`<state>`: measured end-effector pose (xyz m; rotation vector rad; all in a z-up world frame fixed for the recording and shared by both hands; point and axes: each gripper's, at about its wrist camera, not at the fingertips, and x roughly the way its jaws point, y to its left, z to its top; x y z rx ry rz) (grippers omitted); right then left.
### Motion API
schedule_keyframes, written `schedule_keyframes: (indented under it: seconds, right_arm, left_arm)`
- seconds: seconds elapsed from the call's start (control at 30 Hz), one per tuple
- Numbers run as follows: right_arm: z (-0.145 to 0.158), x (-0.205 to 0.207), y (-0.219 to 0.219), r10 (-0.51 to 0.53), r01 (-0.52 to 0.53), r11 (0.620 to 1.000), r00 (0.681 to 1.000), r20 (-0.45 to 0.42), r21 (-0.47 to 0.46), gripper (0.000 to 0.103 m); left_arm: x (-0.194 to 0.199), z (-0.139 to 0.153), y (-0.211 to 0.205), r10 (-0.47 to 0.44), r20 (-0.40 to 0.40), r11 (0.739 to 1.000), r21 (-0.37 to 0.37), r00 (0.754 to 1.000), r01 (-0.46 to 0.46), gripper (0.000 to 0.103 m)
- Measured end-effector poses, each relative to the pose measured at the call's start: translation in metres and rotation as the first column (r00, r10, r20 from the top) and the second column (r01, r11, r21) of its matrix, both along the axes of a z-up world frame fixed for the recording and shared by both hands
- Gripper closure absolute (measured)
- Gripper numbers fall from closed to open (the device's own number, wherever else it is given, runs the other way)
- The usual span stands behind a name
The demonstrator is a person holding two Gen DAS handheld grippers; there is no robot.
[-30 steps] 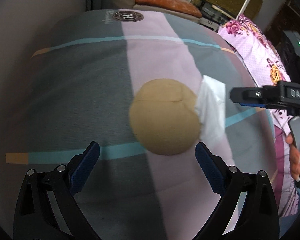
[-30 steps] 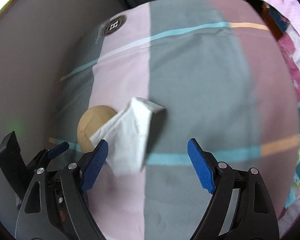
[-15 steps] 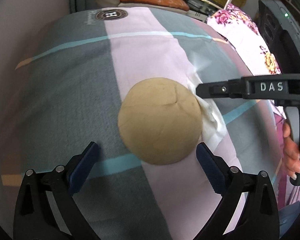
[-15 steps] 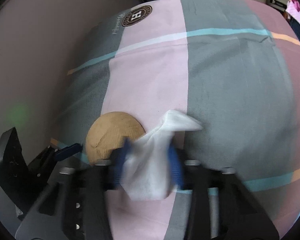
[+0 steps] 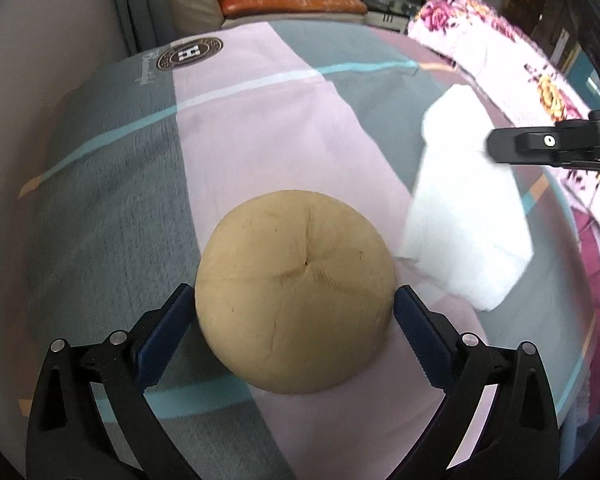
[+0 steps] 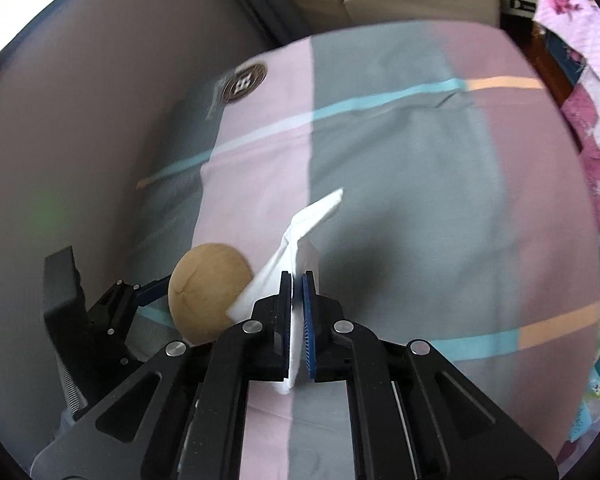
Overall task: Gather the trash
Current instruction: 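Grasp the white tissue with the right tool while the left tool lowers onto the tan pad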
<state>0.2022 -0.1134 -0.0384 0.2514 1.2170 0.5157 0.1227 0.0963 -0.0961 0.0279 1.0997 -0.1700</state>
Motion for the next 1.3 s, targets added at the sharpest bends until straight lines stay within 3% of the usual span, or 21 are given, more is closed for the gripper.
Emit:
schedule_keyframes:
  seconds: [0.13, 0.3, 0.47, 0.67, 1.03, 1.13, 1.2, 1.3]
  right_arm:
    - [0.002, 0.004, -0.015, -0.030, 0.030, 1.000, 1.000, 0.004, 0.008, 0.097]
    - [0.006, 0.002, -0.032, -0.049, 0.048, 0.998, 0.999, 0.008, 0.032, 0.097]
    - [0.014, -0.004, -0.044, -0.066, 0.064, 0.996, 0.998, 0.025, 0.055, 0.097]
    - [0.022, -0.009, -0.056, -0.095, 0.091, 0.993, 0.994, 0.045, 0.078, 0.097]
    - [0.023, -0.013, -0.099, -0.162, 0.159, 0.983, 0.986, 0.033, 0.089, 0.097]
    - [0.021, -0.014, -0.107, -0.170, 0.167, 0.982, 0.985, 0.026, 0.093, 0.097]
    - [0.018, -0.014, -0.110, -0.172, 0.169, 0.981, 0.985, 0.021, 0.096, 0.097]
    - [0.016, -0.015, -0.112, -0.172, 0.170, 0.980, 0.985, 0.017, 0.102, 0.097]
  left_arm:
    - [0.000, 0.006, 0.004, 0.030, -0.012, 0.998, -0.062, 0.999, -0.030, 0.006]
    - [-0.009, 0.022, -0.002, 0.043, 0.004, 0.996, -0.076, 0.999, -0.042, 0.006]
    - [-0.015, 0.036, -0.018, 0.015, 0.018, 0.996, -0.084, 1.000, -0.014, 0.006]
    - [-0.018, 0.054, -0.044, -0.066, 0.006, 0.982, -0.179, 0.998, 0.066, 0.006]
    - [0.004, 0.046, -0.063, -0.041, -0.013, 0.989, -0.146, 0.999, 0.038, 0.007]
    - [0.001, 0.040, -0.055, -0.018, -0.036, 0.990, -0.142, 0.999, 0.013, 0.024]
    - [-0.001, 0.033, -0.048, -0.004, -0.070, 0.992, -0.125, 0.998, -0.005, 0.053]
    - [-0.006, 0.022, -0.038, 0.038, -0.105, 0.995, -0.091, 0.994, -0.048, 0.067]
